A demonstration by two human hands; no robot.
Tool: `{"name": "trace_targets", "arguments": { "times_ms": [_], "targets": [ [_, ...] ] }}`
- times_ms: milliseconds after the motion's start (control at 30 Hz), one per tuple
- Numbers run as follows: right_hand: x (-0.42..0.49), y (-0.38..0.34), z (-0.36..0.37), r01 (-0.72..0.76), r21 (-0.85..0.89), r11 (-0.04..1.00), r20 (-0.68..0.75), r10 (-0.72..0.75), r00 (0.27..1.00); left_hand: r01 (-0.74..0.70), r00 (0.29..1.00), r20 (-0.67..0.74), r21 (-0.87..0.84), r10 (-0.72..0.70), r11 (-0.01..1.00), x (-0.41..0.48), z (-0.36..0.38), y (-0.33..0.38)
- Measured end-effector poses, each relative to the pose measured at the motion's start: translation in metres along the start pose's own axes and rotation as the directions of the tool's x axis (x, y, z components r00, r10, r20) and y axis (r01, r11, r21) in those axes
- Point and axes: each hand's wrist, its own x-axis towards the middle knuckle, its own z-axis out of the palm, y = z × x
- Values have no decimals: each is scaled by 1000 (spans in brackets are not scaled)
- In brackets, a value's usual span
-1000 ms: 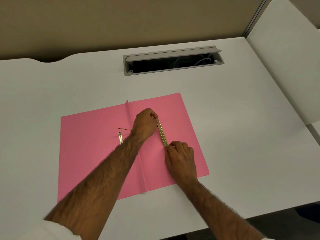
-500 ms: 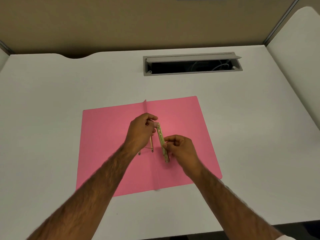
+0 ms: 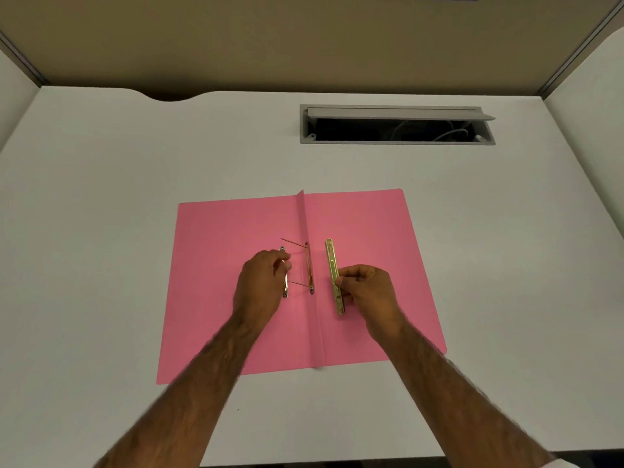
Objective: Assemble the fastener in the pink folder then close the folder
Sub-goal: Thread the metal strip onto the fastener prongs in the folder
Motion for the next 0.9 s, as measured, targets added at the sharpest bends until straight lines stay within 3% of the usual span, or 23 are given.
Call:
{"name": "trace_targets", "arguments": {
  "times_ms": [67, 133, 233, 333, 400, 633, 900],
  "targets": [
    [2, 0, 0, -8, -4, 1000, -1, 8, 1000, 109, 994, -5, -104, -110, 989, 1, 3, 5],
    [3, 0, -1, -16, -14, 1000, -5, 16, 1000, 99, 994, 53, -37, -97, 994, 4, 6, 8],
    [3, 0, 0, -23, -33, 999, -4, 23, 1000, -50, 983, 181, 135, 25, 990, 8, 8, 12],
    [3, -2, 2, -27, -38, 999, 1, 27, 1000, -244, 956, 215, 214, 197, 946, 13, 7, 10],
    [3, -3, 1, -32, -49, 998, 7, 32, 999, -291, 944, 229, 244, 236, 925, 13, 9, 8],
    [3, -7, -2, -40, -81, 996, 14, 42, 999, -317, 937, 269, 389, 222, 865, 6, 22, 15],
    [0, -31, 7, -46, 37, 998, 54, 44, 998, -332, 920, 353, 476, 169, 814, 4, 21, 19]
  ]
}}
